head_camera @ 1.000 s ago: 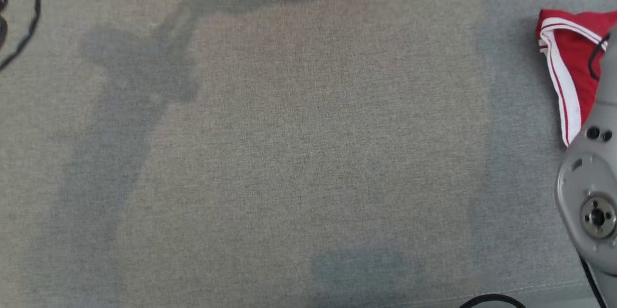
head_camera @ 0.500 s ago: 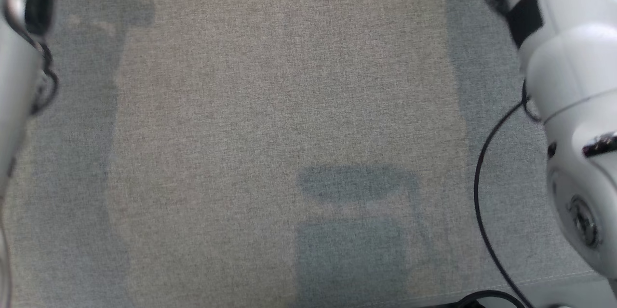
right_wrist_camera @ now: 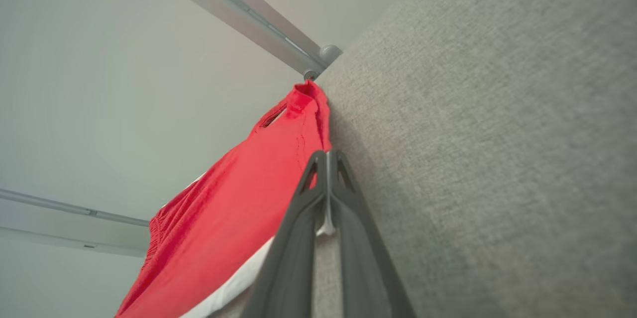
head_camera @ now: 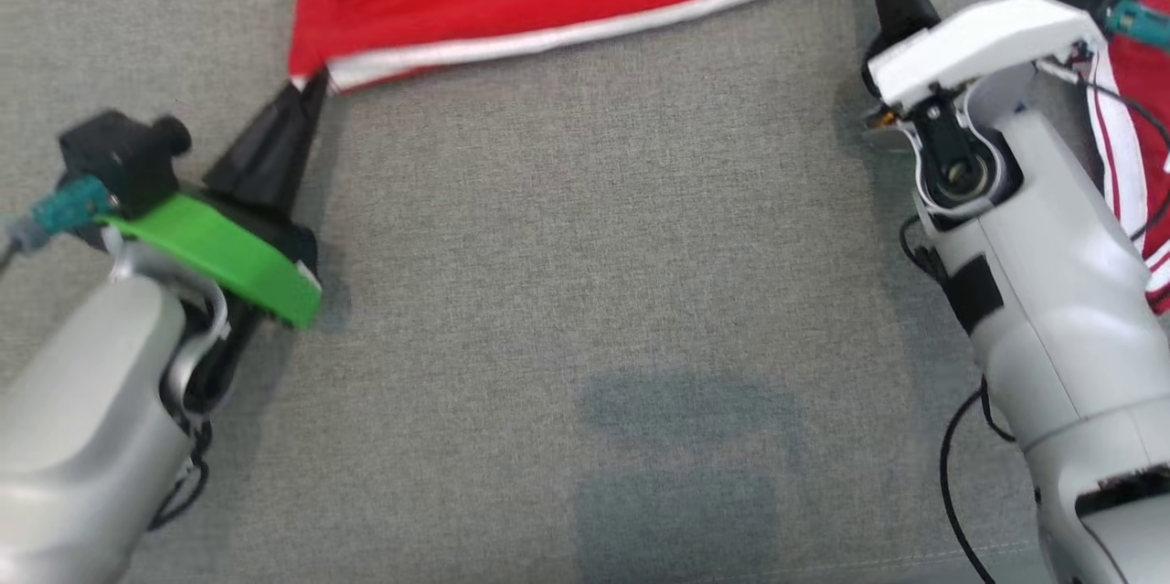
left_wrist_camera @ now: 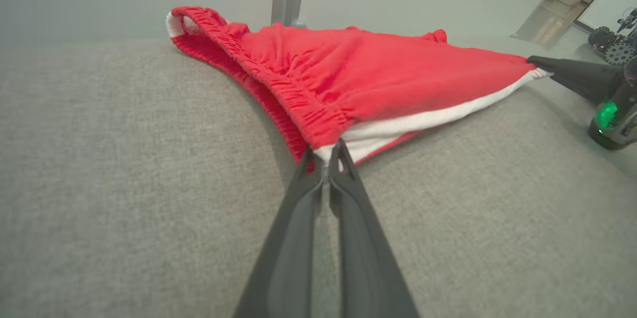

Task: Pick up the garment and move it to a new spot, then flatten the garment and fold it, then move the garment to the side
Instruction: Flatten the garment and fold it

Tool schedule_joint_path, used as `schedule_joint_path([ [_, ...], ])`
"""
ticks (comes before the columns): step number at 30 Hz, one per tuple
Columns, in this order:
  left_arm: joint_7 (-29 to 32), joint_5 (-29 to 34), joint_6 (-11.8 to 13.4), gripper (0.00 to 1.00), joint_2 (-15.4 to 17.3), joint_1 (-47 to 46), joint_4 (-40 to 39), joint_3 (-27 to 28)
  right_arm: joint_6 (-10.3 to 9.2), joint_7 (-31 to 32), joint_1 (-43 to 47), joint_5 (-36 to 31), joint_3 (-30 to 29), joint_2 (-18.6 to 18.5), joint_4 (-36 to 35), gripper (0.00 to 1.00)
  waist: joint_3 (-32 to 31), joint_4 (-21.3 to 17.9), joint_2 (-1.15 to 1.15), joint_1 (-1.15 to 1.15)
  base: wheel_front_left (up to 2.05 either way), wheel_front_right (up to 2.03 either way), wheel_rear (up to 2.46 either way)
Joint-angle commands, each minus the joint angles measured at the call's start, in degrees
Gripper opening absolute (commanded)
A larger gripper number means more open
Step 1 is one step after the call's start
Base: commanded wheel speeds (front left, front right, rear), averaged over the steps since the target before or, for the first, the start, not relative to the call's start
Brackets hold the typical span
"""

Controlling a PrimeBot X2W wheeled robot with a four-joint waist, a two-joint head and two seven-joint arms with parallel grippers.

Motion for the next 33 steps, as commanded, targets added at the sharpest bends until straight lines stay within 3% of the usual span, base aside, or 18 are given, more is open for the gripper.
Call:
schedule_joint_path([
  [1,-0.2,-0.1,-0.1,0.00,0.7,2.8,-1.4,-0.1,-0.97,1.2,8.8,1.5,-0.6,-1.5,0.9,0.00,-4.4,1.4,0.00,0.01,0.00,0.00,0.00],
  [4,-0.2,0.6,0.1,0.00,0.4,9.7,-4.0,0.4,-1.00,2.7,17.4,3.2,-2.1,-3.5,-5.9,0.00,-8.3,2.6,0.00,0.01,0.00,0.00,0.00],
  [11,-0.2,-0.8,3.9,0.00,-1.5,24.8,-9.4,-0.2,-0.95,6.9,38.6,8.3,-9.1,-7.1,-23.3,0.00,-16.5,5.1,0.00,0.01,0.00,0.00,0.00],
  [17,0.7,-1.2,12.4,0.00,0.0,38.5,-17.0,-3.0,-0.62,11.1,61.3,10.9,-20.3,-6.5,-40.5,0.00,-20.9,6.0,0.00,0.01,0.00,0.00,0.00],
  [22,1.7,-3.7,18.7,0.00,0.9,46.9,-25.7,-3.4,-0.64,15.3,77.4,12.2,-29.2,-1.7,-52.9,0.00,-22.4,7.3,0.00,0.01,0.00,0.00,0.00],
  [24,2.0,-4.9,19.8,0.00,1.4,48.2,-28.6,-2.8,-0.64,17.3,80.2,11.3,-31.4,-0.1,-56.4,0.00,-22.5,7.5,0.00,0.01,0.00,0.00,0.00],
  [28,4.6,-6.6,19.5,0.00,2.1,47.8,-31.9,-2.8,-0.61,21.8,78.0,7.5,-32.6,2.2,-59.9,0.00,-22.4,7.5,0.00,0.01,0.00,0.00,0.00],
  [32,8.2,-8.7,19.7,0.00,1.8,44.0,-34.4,-1.6,-0.58,27.1,68.2,2.3,-31.8,3.5,-59.1,0.00,-19.4,7.2,0.00,0.01,0.00,0.00,0.00],
  [33,10.5,-9.9,19.3,0.00,0.9,41.0,-34.8,-1.0,-0.58,29.8,60.9,-1.4,-31.4,3.7,-56.8,0.00,-17.3,7.2,0.00,0.01,0.00,0.00,0.00],
])
